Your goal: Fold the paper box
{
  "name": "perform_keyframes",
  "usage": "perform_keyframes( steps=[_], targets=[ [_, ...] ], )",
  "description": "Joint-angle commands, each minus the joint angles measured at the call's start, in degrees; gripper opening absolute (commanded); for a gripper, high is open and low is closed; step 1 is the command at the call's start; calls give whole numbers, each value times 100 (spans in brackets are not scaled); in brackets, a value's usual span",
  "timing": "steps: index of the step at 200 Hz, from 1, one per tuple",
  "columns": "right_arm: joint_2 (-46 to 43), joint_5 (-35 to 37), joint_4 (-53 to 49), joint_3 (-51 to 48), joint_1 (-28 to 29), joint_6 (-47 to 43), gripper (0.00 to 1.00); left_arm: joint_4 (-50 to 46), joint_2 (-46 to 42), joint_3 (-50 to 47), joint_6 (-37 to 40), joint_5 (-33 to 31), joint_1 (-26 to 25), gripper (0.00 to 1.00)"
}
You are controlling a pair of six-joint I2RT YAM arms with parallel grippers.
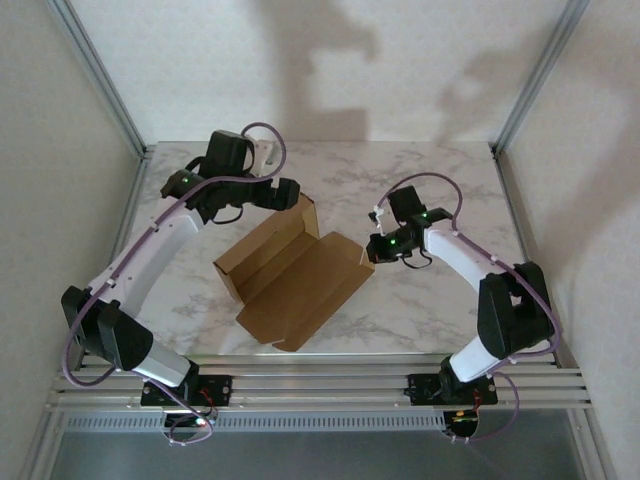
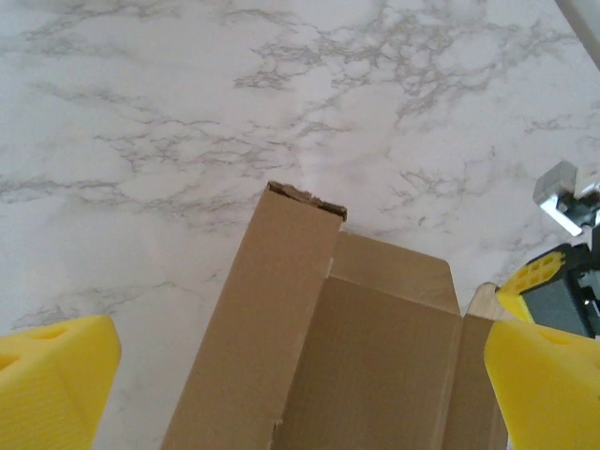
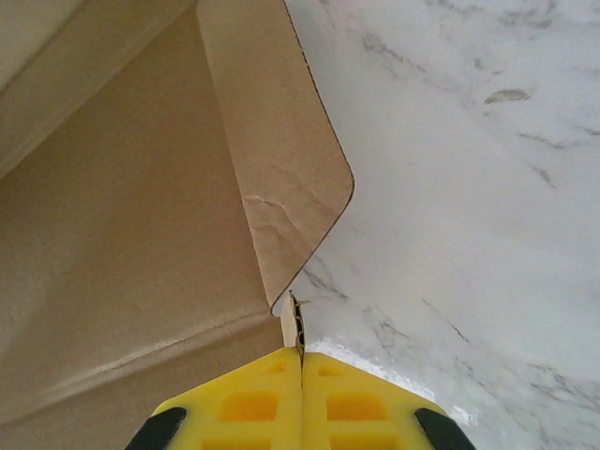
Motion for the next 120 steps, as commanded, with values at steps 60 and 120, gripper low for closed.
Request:
perform_keyframes(
  steps=[60,120],
  targets=[
    [-697,331,-2605,1580,200,431,2,-69,-286,-550,-95,199,44,100],
    [-572,511,-2985,2656,202,780,28,347,-86,-1119,-201,1156,35,99]
  ],
)
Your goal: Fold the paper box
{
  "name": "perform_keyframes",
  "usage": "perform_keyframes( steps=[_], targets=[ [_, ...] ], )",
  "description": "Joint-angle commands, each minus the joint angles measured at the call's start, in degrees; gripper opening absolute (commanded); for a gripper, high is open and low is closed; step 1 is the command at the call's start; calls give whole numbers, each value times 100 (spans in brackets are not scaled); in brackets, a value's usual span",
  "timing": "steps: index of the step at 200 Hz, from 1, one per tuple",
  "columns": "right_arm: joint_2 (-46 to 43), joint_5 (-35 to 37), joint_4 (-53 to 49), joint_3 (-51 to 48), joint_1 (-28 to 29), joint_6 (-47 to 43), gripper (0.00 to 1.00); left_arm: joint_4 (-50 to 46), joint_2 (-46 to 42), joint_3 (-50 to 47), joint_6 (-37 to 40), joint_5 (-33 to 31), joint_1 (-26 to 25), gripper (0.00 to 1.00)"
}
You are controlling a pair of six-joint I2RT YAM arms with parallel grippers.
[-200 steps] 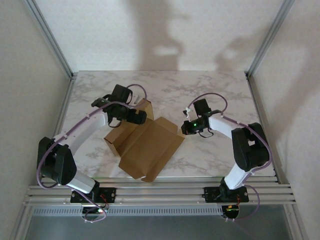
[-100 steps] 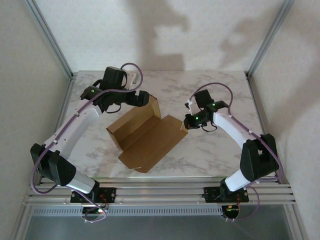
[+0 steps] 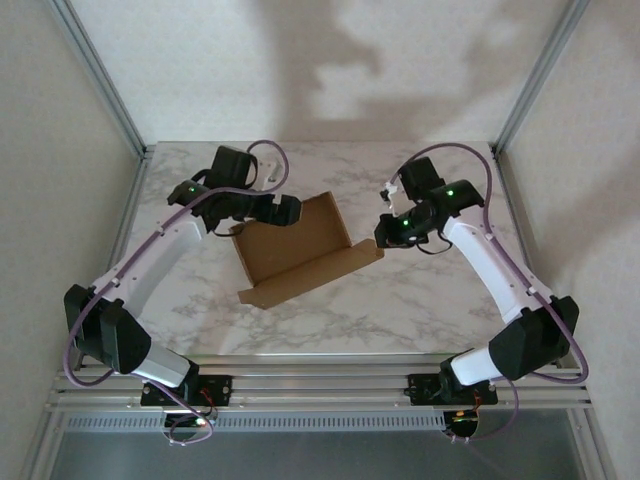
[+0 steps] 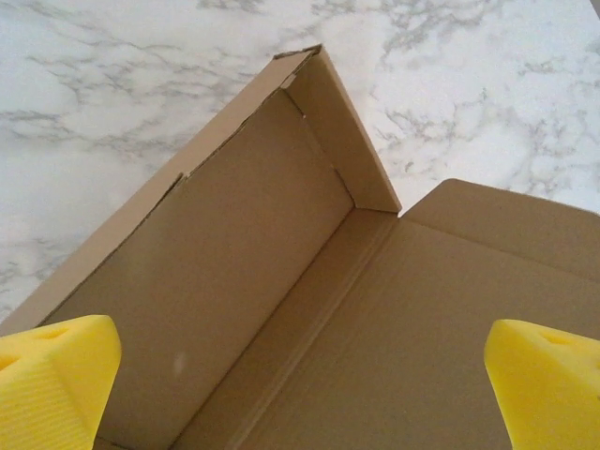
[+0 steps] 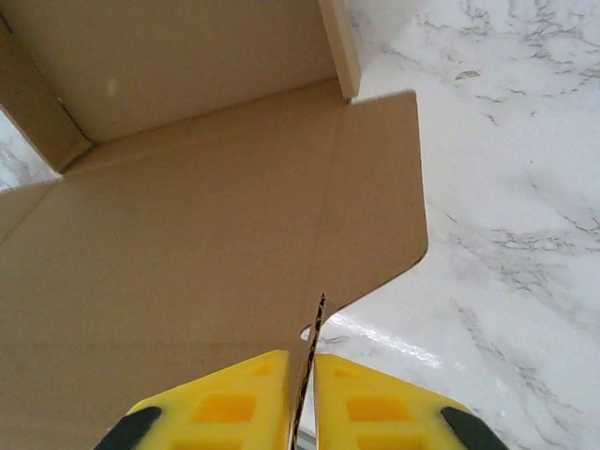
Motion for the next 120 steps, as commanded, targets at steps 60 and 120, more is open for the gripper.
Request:
perform_keyframes(
  steps=[60,120],
  targets=[
    [411,83,432,1524,-65,851,55,111,429,-560,-79,846,0,99],
    [-714,-963,1893,-91,-70,1279,87,297,924,-531,-268,1202,149,99]
  ],
)
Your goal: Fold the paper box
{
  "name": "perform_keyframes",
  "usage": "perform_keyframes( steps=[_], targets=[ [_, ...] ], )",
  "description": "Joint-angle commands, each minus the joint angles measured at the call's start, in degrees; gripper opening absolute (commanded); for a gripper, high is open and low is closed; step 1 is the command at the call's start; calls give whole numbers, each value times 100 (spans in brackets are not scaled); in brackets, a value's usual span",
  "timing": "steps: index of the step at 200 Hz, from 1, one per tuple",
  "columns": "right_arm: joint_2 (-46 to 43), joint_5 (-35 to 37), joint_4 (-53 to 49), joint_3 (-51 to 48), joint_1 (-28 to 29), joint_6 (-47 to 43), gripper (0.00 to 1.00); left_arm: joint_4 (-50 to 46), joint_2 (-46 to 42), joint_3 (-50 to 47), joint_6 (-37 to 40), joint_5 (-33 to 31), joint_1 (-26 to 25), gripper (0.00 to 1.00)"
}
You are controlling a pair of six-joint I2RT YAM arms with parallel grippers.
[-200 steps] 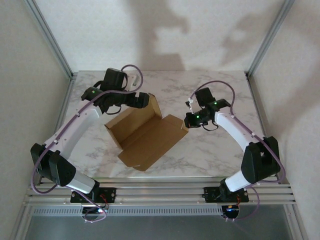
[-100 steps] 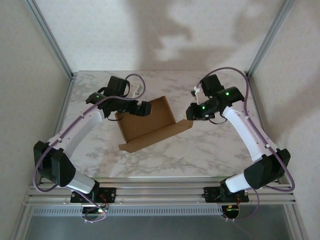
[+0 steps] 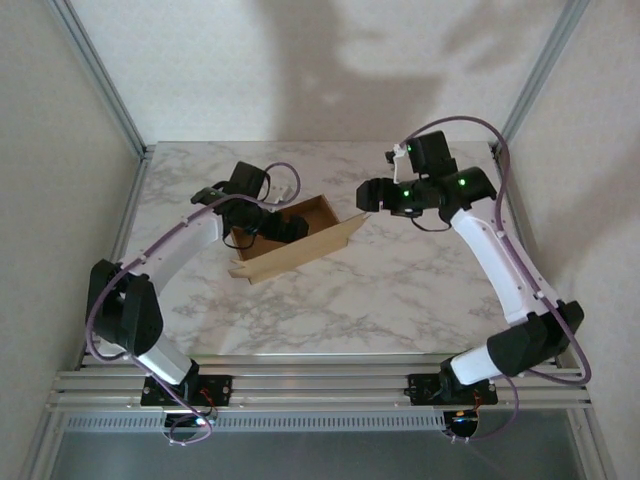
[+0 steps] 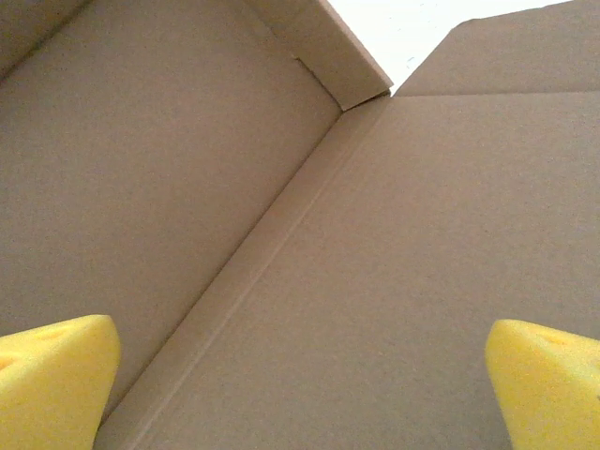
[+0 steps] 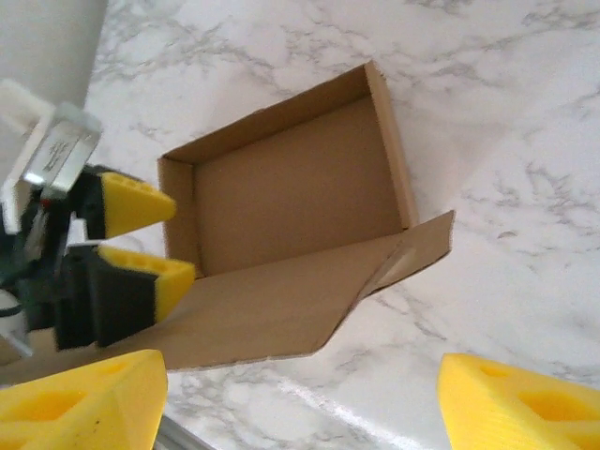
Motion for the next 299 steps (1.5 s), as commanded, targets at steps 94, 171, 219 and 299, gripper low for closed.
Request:
perform_keyframes(
  steps=[94,171,219,299],
  targets=[
    [-1179,-1064,3975,-3184,408,2454,99,201,557,-257,-384,643,134,99],
    [95,-934,4654,-2257,447,2495,99,197,420,-453,-534,914,-235,98],
    [1096,-1356,4870,-1347,473,2696,99,507,401,-377,-814,1247,-349,97],
    [1385,-1053,2662,114,742,883,99,1265,-124,-795,-1096,1147,-98,97]
  ],
)
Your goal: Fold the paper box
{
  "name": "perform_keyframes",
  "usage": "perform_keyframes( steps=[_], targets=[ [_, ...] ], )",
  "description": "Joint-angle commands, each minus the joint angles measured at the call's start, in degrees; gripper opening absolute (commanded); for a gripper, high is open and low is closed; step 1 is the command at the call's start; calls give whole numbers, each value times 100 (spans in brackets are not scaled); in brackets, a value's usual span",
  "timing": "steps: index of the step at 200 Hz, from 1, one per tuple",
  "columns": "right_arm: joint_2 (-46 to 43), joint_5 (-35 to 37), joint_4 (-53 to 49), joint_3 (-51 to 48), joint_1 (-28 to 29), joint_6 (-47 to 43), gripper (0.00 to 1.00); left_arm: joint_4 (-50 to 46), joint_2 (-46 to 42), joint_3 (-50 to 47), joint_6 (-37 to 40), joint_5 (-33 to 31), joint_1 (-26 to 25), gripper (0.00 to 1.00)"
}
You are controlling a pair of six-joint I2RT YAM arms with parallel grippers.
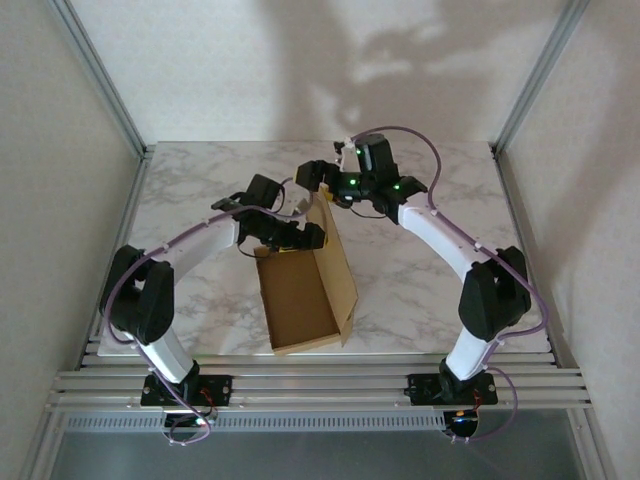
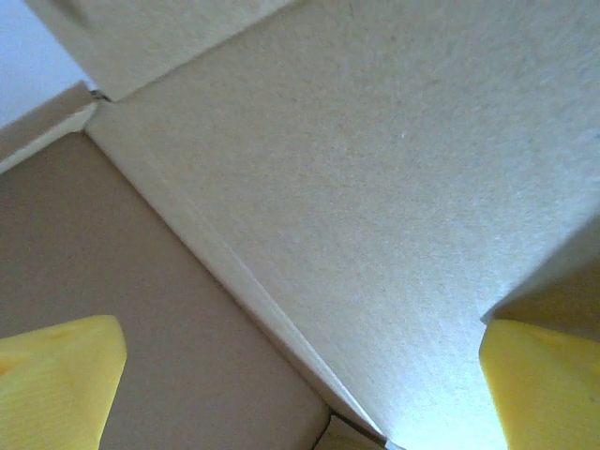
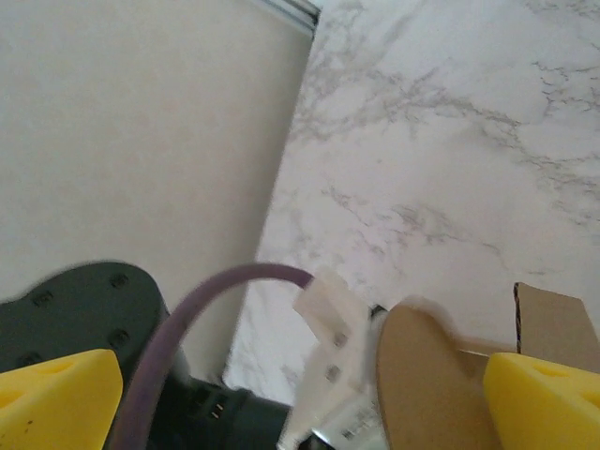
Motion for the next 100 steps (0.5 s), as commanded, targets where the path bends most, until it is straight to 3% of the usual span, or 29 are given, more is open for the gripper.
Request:
perform_keyframes(
  steps=[1,46,100],
  targets=[
    [-308,282,-1351,473,-11,-1177,99,226,-517,-249,-39,-37,195,97],
    [-660,1013,-3975,1037,109,-2633,90,200,-1155,-711,-1,-99,612,98],
    [-755,2268,-5099,1171,964,-3023,78,208,-1614,-948,-3,-420,927,99]
  ],
)
